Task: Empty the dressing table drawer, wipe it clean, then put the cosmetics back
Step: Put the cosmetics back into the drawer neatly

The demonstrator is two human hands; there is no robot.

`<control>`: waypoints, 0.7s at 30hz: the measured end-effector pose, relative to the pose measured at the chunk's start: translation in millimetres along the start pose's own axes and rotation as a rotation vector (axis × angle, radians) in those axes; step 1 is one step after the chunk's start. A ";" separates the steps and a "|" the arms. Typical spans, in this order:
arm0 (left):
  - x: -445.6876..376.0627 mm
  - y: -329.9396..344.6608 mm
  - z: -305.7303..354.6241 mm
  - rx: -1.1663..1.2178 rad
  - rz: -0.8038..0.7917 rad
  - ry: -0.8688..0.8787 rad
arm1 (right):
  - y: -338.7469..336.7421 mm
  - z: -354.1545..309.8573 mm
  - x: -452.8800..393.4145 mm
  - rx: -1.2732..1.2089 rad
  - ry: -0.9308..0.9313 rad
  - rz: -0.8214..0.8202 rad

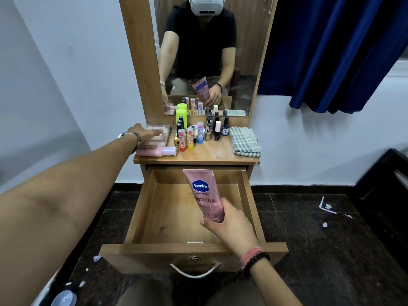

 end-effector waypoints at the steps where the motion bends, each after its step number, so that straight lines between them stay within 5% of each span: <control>1: -2.2 -3.1 -5.5 0.082 0.034 -0.057 | 0.3 0.6 -0.5 0.001 -0.001 0.003; 8: -17.6 -2.0 -49.2 0.701 -0.084 -0.435 | 4.0 3.5 -2.2 0.031 -0.004 0.011; 21: -24.9 -58.6 -81.2 1.117 -0.075 -0.450 | 1.4 3.2 -1.4 0.006 -0.011 0.050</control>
Point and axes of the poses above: each hand's wrist, its own x-axis away from the middle knuckle, its own y-axis out of the palm, z = x × y, the point moved 4 cm from there along -x, towards the middle knuckle, and after that the axes turned 9 degrees about z, right-handed, at the moved point
